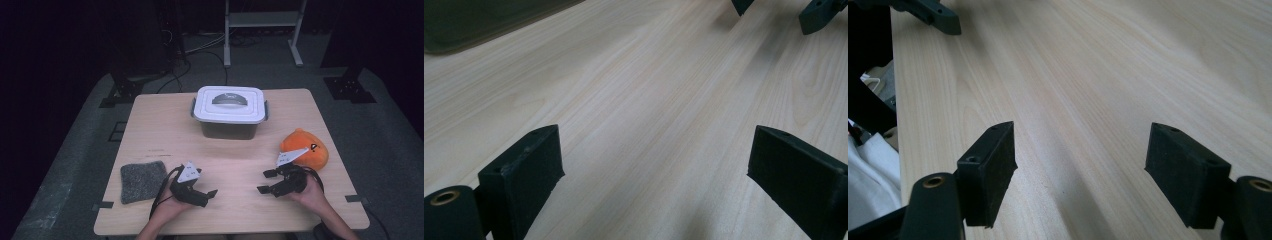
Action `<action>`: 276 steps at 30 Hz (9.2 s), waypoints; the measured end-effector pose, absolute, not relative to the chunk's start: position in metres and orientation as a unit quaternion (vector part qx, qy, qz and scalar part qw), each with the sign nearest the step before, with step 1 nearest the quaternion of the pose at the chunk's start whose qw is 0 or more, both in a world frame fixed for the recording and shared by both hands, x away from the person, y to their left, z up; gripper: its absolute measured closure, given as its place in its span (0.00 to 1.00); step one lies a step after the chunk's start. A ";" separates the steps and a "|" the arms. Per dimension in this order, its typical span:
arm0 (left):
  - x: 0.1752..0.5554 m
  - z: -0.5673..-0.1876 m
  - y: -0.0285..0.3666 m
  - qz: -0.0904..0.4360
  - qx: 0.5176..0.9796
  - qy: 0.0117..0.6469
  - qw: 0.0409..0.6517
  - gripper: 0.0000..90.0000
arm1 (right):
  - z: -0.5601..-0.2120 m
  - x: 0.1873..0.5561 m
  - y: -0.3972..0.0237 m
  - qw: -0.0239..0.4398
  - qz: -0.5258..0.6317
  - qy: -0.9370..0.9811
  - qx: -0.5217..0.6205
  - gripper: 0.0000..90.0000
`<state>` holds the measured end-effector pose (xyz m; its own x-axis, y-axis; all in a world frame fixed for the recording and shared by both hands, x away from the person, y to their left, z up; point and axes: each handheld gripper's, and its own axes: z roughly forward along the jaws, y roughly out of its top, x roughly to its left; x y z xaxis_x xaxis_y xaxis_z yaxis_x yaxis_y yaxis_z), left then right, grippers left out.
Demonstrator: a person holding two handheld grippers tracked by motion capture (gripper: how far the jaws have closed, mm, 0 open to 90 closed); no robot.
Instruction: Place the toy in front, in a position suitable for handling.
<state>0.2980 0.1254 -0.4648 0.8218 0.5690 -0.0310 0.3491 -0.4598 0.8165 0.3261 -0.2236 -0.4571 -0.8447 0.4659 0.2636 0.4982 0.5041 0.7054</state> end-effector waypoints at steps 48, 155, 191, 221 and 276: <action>0.292 -0.462 0.129 0.135 0.848 0.262 0.441 0.07 | -0.382 0.382 -0.322 -0.140 -0.440 -0.812 -0.357 0.28; 0.311 -0.440 0.219 0.147 0.824 0.292 0.463 0.09 | -0.410 0.325 -0.143 0.024 -0.479 -0.868 -0.127 0.45; 0.311 -0.474 0.273 0.146 0.875 0.272 0.374 0.44 | -0.415 0.311 -0.215 0.017 -0.486 -0.856 -0.175 0.37; 0.314 -0.410 0.238 0.003 0.728 0.232 0.645 0.78 | -0.429 0.311 -0.193 -0.007 -0.458 -0.874 -0.161 0.33; 0.296 -0.421 0.136 0.072 0.868 0.091 0.482 0.76 | -0.442 0.330 -0.188 0.014 -0.454 -0.866 -0.211 0.36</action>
<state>0.2956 0.1355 -0.4212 0.9731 0.2270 0.0383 0.0874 -0.5183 0.8507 0.3303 -0.1879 -0.4419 -0.9108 0.3522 0.2155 0.3775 0.4987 0.7803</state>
